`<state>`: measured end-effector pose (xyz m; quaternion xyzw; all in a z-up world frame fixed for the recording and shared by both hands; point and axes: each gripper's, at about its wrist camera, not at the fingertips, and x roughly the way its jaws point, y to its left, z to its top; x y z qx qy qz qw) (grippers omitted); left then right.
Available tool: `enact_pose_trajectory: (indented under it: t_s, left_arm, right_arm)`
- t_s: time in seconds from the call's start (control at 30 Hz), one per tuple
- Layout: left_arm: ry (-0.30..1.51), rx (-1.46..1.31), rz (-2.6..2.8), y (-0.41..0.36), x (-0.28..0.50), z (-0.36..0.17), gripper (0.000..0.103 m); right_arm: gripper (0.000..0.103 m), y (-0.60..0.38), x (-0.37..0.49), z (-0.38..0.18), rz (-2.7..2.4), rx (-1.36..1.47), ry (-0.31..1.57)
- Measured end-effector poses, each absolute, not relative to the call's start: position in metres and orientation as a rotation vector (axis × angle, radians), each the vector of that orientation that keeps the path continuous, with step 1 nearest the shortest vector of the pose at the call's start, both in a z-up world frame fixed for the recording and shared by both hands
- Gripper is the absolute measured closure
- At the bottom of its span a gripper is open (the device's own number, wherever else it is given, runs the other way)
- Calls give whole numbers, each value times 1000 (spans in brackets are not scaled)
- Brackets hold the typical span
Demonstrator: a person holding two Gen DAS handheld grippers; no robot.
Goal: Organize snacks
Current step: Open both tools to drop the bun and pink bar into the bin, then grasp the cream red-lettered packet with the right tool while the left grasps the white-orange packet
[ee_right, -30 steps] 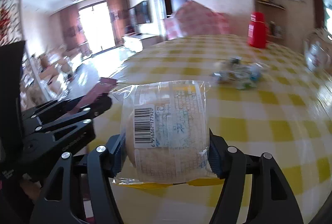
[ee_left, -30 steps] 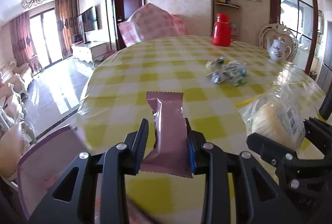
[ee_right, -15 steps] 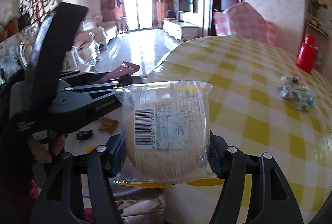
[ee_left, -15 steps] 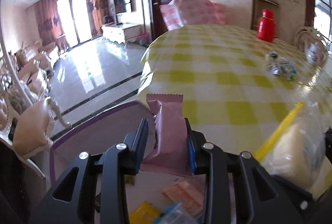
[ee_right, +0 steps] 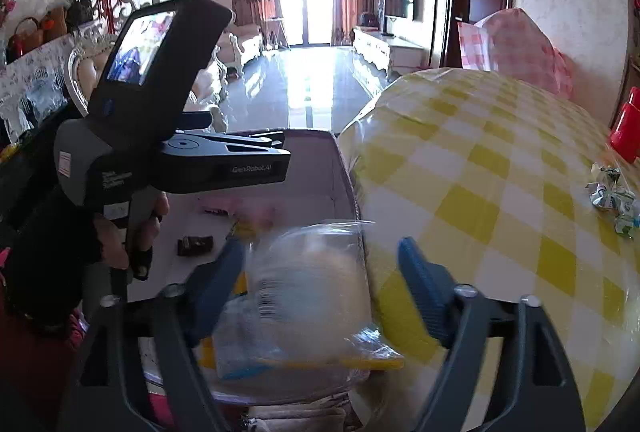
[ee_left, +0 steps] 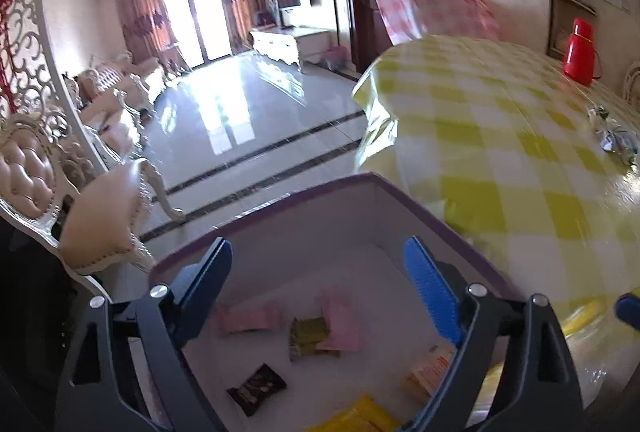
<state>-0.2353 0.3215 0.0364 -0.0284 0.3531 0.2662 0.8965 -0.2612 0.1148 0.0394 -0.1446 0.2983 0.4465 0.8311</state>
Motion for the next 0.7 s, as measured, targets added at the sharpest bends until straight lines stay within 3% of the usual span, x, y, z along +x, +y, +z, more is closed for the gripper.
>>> enact_pose_trajectory:
  t_s: [0.07, 0.13, 0.5, 0.7]
  left_arm:
    - [727, -46, 556, 318, -235, 37, 4]
    - [726, -29, 557, 313, -232, 37, 4]
    - [697, 22, 500, 277, -222, 40, 3]
    - [629, -11, 327, 228, -214, 63, 2]
  right_arm:
    - [19, 111, -262, 42, 936, -289, 620]
    - [15, 104, -259, 45, 916, -259, 607]
    - [15, 43, -227, 54, 754, -151, 584]
    - [15, -39, -184, 48, 581, 19, 642]
